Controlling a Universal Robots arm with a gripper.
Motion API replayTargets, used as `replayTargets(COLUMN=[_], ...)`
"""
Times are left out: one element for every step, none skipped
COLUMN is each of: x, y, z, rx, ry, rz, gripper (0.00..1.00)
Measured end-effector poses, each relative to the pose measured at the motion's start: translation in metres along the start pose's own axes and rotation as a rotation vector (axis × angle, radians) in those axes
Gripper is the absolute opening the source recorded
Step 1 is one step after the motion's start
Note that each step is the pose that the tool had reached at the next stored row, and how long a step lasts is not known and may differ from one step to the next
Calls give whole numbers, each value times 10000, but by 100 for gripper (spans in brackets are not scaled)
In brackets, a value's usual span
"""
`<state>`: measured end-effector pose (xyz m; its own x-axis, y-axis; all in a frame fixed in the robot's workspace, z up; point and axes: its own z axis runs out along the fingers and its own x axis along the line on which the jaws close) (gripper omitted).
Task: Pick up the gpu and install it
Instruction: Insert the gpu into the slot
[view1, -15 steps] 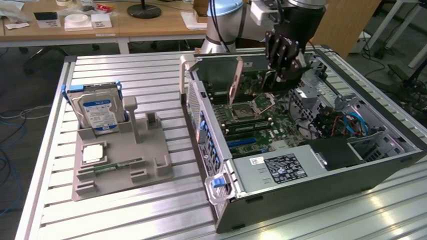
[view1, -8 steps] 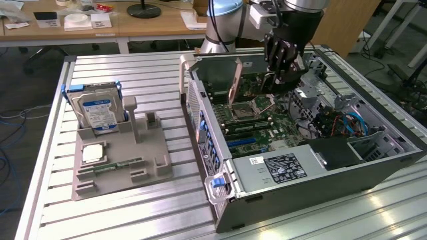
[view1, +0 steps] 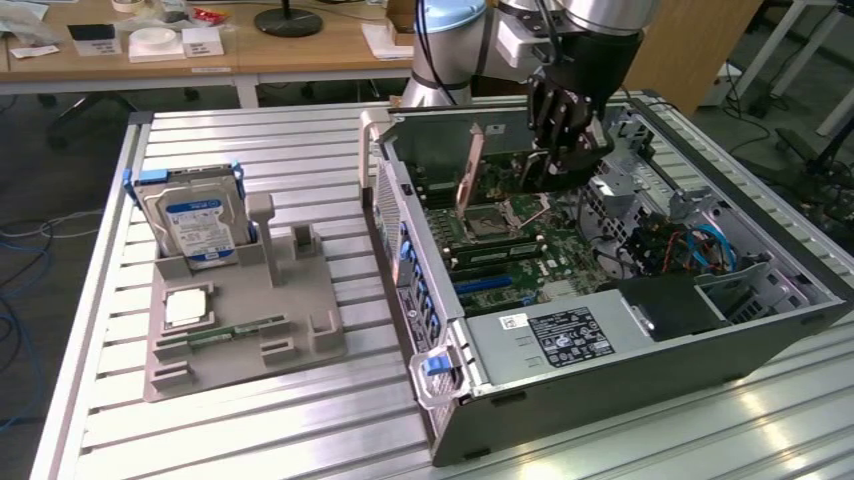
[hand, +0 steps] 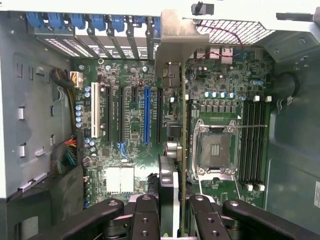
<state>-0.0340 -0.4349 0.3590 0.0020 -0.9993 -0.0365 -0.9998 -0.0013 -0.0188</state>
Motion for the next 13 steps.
replayTargets(x=[1, 2, 5, 6, 8, 8, 9, 10, 10, 11, 11, 11, 11], y=[0, 1, 2, 2, 3, 3, 3, 3, 3, 3, 3, 3, 3], z=[6, 11, 14, 17, 20, 22, 25, 27, 31, 32, 35, 37, 39], rx=[0, -1, -1, -1, -1, -2, -2, -3, -2, -3, -2, -3, -3], ry=[0, 1, 2, 2, 1, 0, 0, 0, -1, 0, -1, 0, -1], rz=[0, -1, 0, -7, -20, -34, -45, -55, -63, -67, -69, -69, -70], gripper=[28, 28, 28, 28, 28, 28, 28, 28, 28, 28, 28, 28, 28])
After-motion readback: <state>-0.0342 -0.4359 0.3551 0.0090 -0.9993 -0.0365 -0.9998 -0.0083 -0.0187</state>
